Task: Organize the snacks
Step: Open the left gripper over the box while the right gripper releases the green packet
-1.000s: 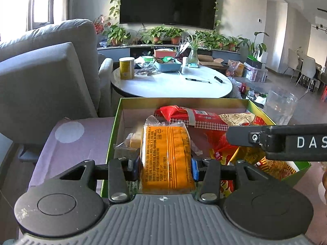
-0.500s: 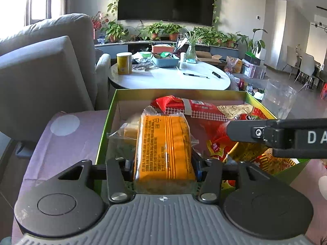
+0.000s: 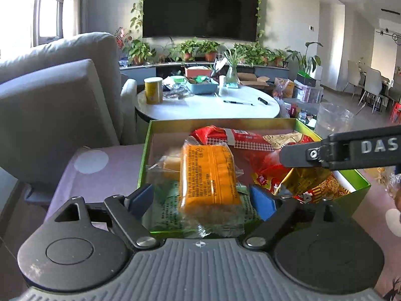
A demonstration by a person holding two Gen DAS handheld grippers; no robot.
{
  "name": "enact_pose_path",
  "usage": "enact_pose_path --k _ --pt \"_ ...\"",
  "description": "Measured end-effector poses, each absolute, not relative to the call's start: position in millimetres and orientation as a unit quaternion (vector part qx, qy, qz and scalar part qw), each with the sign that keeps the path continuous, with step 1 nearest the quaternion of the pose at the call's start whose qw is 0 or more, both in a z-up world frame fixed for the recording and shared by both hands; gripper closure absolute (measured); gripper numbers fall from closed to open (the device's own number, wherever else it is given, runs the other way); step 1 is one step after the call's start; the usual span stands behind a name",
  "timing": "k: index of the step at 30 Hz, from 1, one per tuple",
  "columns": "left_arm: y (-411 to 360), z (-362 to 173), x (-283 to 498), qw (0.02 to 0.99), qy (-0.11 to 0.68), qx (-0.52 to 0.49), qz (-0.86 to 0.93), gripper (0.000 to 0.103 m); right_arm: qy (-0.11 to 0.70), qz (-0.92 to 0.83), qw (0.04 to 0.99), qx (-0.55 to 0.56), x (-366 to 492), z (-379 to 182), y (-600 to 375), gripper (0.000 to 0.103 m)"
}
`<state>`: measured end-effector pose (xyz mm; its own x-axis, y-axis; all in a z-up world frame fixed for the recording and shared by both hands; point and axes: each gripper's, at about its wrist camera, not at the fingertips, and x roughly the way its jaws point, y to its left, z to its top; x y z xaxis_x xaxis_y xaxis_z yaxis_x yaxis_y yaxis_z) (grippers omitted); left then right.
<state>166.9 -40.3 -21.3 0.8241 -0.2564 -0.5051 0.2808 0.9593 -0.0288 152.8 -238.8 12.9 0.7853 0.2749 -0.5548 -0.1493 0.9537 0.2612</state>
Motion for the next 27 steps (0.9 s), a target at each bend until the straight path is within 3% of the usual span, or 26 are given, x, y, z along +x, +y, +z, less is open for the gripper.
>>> enact_pose_path --k 7,10,13,15,20,22,24,27 --pt "-24 -16 151 0.961 0.246 0.023 -0.127 0.02 0.312 0.108 0.938 0.101 161 12 -231 0.043" --pt "-26 -20 149 0.961 0.243 0.05 -0.122 0.02 0.309 0.103 0.939 0.108 160 13 -232 0.035" --pt "-30 -24 157 0.96 0.249 0.059 -0.117 0.021 0.3 0.099 0.941 0.118 155 15 -238 0.034" --pt "-35 -25 165 0.958 0.252 0.062 -0.12 0.028 0.297 0.094 0.943 0.12 153 17 -241 0.034" --pt "-46 -29 186 0.959 0.251 0.084 -0.104 0.033 0.29 0.085 0.946 0.12 146 20 -247 0.034" --pt "-45 -27 191 0.96 0.25 0.078 -0.097 0.04 0.288 0.083 0.947 0.119 144 20 -248 0.034" --pt "-43 -25 194 0.96 0.252 0.074 -0.095 0.06 0.287 0.079 0.947 0.119 142 21 -249 0.034" --pt "-37 -25 196 0.956 0.272 0.048 -0.097 0.061 0.288 0.079 0.947 0.12 136 21 -251 0.034"
